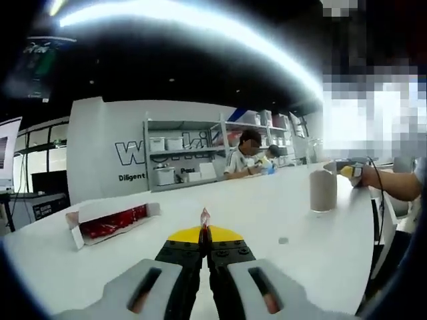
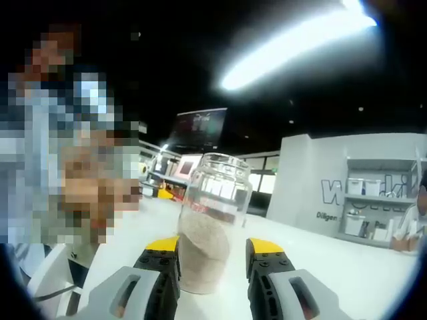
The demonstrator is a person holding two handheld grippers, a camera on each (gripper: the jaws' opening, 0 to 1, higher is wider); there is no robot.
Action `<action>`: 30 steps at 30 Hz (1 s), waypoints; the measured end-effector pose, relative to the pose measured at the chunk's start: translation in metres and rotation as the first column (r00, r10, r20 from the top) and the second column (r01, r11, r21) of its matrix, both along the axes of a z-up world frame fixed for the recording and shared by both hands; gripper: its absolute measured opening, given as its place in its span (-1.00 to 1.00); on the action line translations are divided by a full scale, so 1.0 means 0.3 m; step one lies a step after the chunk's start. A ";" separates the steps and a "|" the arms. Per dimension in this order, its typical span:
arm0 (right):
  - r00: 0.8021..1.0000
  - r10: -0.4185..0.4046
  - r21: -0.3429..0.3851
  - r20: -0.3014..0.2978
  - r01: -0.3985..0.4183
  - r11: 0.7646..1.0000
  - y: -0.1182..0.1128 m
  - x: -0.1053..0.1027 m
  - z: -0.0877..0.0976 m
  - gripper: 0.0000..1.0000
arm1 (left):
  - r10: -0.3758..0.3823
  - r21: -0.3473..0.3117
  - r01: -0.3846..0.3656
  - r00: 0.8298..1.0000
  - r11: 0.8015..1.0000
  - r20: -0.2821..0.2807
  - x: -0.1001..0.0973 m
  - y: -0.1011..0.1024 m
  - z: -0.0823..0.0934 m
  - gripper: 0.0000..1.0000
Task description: Tear open the coffee pouch, take out the coffee, and pour the coffee from the pouch into the cup
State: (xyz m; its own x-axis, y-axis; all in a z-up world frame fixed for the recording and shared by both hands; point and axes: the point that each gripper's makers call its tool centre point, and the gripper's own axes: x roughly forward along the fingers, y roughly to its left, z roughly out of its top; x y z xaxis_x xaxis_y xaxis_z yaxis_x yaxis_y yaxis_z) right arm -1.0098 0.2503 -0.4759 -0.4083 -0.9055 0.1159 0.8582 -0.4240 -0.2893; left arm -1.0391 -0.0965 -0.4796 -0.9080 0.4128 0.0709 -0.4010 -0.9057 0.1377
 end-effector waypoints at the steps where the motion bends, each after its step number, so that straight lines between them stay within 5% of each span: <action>1: 1.000 0.000 -0.001 0.000 0.000 1.000 0.001 -0.002 0.000 -0.22 | 0.003 -0.001 -0.003 1.000 1.000 0.002 -0.002 -0.002 -0.001 -0.90; 25: 0.998 -0.037 -0.018 0.046 0.038 0.999 0.018 -0.031 -0.004 -0.22 | 0.077 -0.162 -0.056 0.989 0.985 0.125 -0.045 0.008 -0.113 -0.88; 30: 0.997 -0.052 -0.033 0.054 0.053 0.998 0.029 -0.036 0.001 -0.22 | 0.100 -0.250 -0.051 0.977 0.967 0.188 -0.047 0.028 -0.173 -0.85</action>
